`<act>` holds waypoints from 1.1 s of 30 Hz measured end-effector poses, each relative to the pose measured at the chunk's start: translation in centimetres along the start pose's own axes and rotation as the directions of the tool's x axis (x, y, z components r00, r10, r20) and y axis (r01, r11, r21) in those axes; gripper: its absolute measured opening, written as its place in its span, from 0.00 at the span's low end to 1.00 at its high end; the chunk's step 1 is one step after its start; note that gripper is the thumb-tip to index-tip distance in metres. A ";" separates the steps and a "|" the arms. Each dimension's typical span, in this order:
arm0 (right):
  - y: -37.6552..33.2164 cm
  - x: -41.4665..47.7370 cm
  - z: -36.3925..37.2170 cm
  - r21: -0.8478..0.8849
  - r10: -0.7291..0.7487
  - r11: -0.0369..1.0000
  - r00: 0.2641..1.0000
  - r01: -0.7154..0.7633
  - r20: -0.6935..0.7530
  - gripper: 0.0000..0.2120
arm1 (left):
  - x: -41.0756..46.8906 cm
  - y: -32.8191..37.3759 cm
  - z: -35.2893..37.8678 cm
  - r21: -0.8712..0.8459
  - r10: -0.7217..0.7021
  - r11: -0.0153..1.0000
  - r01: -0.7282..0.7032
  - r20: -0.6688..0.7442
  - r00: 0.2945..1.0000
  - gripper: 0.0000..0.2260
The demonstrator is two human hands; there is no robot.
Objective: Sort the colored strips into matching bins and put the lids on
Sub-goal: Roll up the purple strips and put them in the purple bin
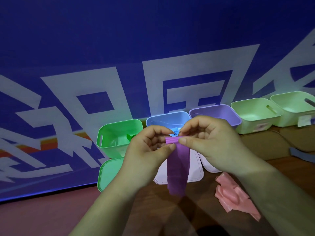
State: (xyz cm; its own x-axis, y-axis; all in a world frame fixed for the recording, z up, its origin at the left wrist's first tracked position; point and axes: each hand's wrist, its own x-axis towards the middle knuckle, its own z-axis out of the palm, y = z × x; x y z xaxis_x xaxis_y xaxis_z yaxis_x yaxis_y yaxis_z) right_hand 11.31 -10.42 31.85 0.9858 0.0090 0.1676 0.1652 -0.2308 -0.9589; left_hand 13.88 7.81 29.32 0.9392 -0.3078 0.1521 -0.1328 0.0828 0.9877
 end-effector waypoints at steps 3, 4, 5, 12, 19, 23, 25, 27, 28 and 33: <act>-0.1 -0.2 -0.3 0.004 -0.015 1.000 1.000 0.015 -0.001 0.10 | 0.1 0.3 0.2 0.004 0.008 1.000 -0.008 -0.004 1.000 0.12; -0.2 -0.3 -0.4 -0.011 -0.023 1.000 1.000 0.023 0.008 0.10 | 0.1 0.4 0.3 -0.001 0.007 1.000 -0.007 -0.008 1.000 0.12; -0.3 -0.4 -0.5 -0.031 -0.030 0.999 0.999 0.030 0.017 0.10 | 0.1 0.5 0.4 -0.011 0.005 1.000 -0.005 -0.013 1.000 0.12; -1.0 -0.5 -1.0 -0.005 0.010 1.000 1.000 -0.011 -0.008 0.08 | -0.3 1.0 1.2 -0.029 0.022 0.999 -0.022 -0.011 1.000 0.13; -1.5 0.0 -1.4 0.180 0.232 0.959 0.971 -0.219 -0.055 0.08 | -0.5 1.3 1.5 0.212 0.144 0.967 -0.140 -0.003 0.990 0.15; -1.4 0.3 -1.9 0.312 0.361 0.883 0.932 -0.350 0.024 0.10 | -0.2 1.4 1.2 0.288 0.129 0.948 -0.134 0.037 0.991 0.17; -1.3 0.3 -2.1 0.323 0.374 0.873 0.927 -0.365 0.037 0.10 | 0.1 1.6 1.2 0.302 0.105 0.947 -0.108 0.025 0.994 0.17; -1.1 0.2 -2.1 0.213 0.293 0.934 0.956 -0.285 -0.005 0.08 | 0.2 1.8 1.5 0.283 0.051 0.958 -0.045 -0.017 0.999 0.17; -1.0 0.1 -2.1 0.128 0.221 0.968 0.975 -0.216 -0.034 0.07 | 0.3 1.8 1.6 0.264 0.015 0.965 -0.004 -0.042 0.999 0.17; -0.3 -0.4 -2.3 -0.059 -0.032 0.998 0.999 0.032 0.001 0.09 | 0.7 2.4 1.9 0.194 -0.107 0.973 0.127 -0.110 0.988 0.13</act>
State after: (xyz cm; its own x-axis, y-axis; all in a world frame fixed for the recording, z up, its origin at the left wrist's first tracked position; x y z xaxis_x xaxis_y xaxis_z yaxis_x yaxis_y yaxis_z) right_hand 10.82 -12.63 32.57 0.9800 0.0175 0.1982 0.1948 -0.2875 -0.9378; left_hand 13.59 6.00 31.86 0.9772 -0.2085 0.0402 -0.0710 -0.1425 0.9872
